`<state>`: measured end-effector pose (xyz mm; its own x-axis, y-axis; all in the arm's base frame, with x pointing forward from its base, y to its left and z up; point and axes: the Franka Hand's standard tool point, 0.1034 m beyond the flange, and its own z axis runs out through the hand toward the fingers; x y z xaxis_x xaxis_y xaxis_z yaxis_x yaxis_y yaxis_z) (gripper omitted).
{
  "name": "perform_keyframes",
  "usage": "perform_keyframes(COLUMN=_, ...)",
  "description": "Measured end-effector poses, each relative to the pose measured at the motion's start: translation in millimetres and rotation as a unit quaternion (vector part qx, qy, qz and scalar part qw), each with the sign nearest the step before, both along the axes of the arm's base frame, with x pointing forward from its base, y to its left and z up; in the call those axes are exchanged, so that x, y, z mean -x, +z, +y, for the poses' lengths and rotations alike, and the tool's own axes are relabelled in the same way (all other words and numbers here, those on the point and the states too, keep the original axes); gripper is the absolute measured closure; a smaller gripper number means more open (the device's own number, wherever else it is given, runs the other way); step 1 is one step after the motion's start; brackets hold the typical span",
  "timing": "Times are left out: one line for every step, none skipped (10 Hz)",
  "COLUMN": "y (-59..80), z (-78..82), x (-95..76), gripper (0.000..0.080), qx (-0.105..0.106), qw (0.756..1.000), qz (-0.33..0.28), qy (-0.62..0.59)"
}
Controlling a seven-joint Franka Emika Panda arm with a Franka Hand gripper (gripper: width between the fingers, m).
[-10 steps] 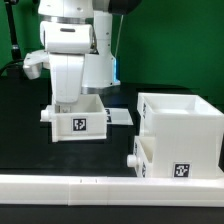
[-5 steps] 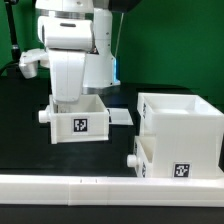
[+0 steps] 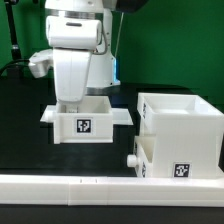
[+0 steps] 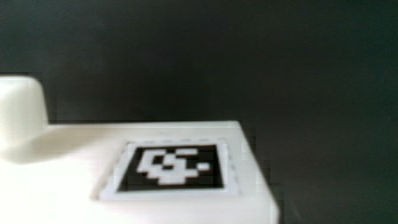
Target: Assemble drawer
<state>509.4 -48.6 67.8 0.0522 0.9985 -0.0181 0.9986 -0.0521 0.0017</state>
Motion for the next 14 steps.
perform_keyframes(y=-1.2, z=10.3, x=-8.1, gripper=0.0757, qx=-0.001, qw=1.0, qz=-0.004, qy=-0.011)
perform_keyframes(y=-4.2, z=18.7, x=-12.5, gripper=0.0757, qx=-0.004, qw=1.0, qz=-0.005, qy=-0.004)
perform_keyframes(y=-8.1, z=21.8, x=-12.3, gripper=0.0757, qx=-0.005, qw=1.0, qz=-0.003, qy=-0.001)
perform_keyframes(y=-10.2, z=21.8, x=-11.8, gripper=0.0757, qx=-0.006, qw=1.0, qz=-0.001, qy=0.0)
perform_keyframes(y=-10.4, z=21.3, x=-11.5, gripper=0.0757, qx=-0.006, qw=1.0, qz=0.0, qy=-0.001)
perform_keyframes(y=-10.6, z=21.1, x=-11.4, gripper=0.0757, qx=-0.006, qw=1.0, qz=0.0, qy=-0.001)
perform_keyframes(y=-11.0, z=21.0, x=-11.2, gripper=0.0757, qx=-0.006, qw=1.0, qz=0.0, qy=-0.001)
perform_keyframes(y=-11.2, z=21.1, x=-11.6, gripper=0.0757, qx=-0.006, qw=1.0, qz=0.0, qy=-0.001)
perform_keyframes(y=-10.5, z=21.7, x=-14.6, gripper=0.0757, qx=-0.006, qw=1.0, qz=-0.002, qy=0.0)
perform_keyframes(y=-10.4, z=22.1, x=-20.5, gripper=0.0757, qx=-0.006, qw=1.0, qz=-0.005, qy=0.005)
perform_keyframes(y=-10.3, z=22.9, x=-26.5, gripper=0.0757, qx=-0.006, qw=1.0, qz=-0.007, qy=0.008)
perform_keyframes(y=-10.3, z=25.1, x=-31.6, gripper=0.0756, qx=-0.007, qw=1.0, qz=-0.009, qy=0.01)
perform_keyframes(y=-10.9, z=29.2, x=-34.1, gripper=0.0756, qx=-0.007, qw=1.0, qz=-0.009, qy=0.008)
perform_keyframes(y=-11.4, z=32.7, x=-34.5, gripper=0.0756, qx=-0.007, qw=1.0, qz=-0.008, qy=0.009)
